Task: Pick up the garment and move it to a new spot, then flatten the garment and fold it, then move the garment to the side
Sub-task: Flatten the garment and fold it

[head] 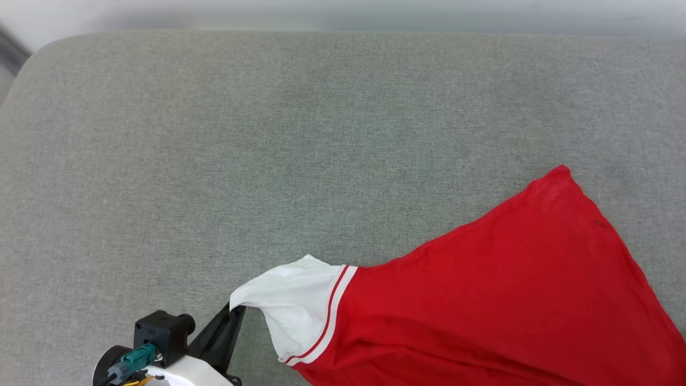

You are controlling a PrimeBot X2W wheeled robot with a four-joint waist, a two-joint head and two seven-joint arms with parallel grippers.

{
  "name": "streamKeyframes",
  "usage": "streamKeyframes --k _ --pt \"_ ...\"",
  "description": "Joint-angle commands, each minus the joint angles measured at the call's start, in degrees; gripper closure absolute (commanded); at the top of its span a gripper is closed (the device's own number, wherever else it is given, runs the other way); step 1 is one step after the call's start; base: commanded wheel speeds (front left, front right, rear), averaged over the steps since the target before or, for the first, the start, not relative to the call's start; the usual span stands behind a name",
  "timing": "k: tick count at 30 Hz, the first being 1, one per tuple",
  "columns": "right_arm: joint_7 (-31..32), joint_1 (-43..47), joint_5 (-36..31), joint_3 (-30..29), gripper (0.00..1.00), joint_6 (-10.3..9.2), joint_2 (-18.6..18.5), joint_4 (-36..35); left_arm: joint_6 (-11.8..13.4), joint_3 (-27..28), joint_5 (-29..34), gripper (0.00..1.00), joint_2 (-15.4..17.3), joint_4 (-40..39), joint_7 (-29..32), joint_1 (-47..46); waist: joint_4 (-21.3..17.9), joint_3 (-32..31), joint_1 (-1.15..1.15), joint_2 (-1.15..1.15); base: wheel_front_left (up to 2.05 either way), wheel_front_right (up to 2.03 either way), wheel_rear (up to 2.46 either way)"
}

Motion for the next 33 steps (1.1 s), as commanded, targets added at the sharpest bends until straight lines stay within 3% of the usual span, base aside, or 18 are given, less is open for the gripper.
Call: streamKeyframes --k 1,2,10,16,23,28,33 --pt "-1.13 0.10 -1.02 -1.39 0.76 -0.03 1.19 0.30 -0.08 -0.05 0.31 1.00 -0.06 0.04 -0.05 -0.14 -0.15 -0.05 0.00 0.00 0.00 0.00 0.00" --pt "-1.58 0.12 -1.89 -2.58 0.00 -0.05 2.21 0.64 -0.04 -0.09 0.26 1.00 0.00 0.12 0.03 -0.07 -0.23 -0.16 0.00 0.00 0.00 0.00 0.00" --pt "0.40 -5.01 -6.05 -15.32 0.00 -0.03 3.46 -4.34 0.37 -0.20 0.14 1.00 0.24 -0.06 0.19 0.63 -0.56 -1.24 0.00 0.00 0.00 0.00 0.00" --pt "8.37 -13.07 -8.62 -22.13 0.00 -0.03 3.43 -11.16 -0.37 -0.57 1.10 1.00 -0.46 -0.23 0.32 -1.10 0.96 0.39 0.00 0.00 0.00 0.00 0.00" --pt "21.73 -28.26 -14.44 -17.59 0.00 -0.03 6.73 -13.07 -1.47 -1.15 2.34 1.00 -1.91 0.47 0.68 -3.77 3.68 3.70 0.00 0.00 0.00 0.00 0.00" --pt "27.80 -38.99 -18.12 -12.41 0.00 -0.03 12.21 -7.45 -2.07 -1.41 3.19 1.00 -3.41 1.10 0.59 -5.55 5.57 6.49 0.00 0.00 0.00 0.00 0.00" --pt "29.35 -45.74 -21.68 -8.75 0.00 -0.03 16.74 0.45 -2.59 -1.31 4.20 1.00 -4.72 1.55 0.36 -7.11 7.07 9.56 0.00 0.00 0.00 0.00 0.00"
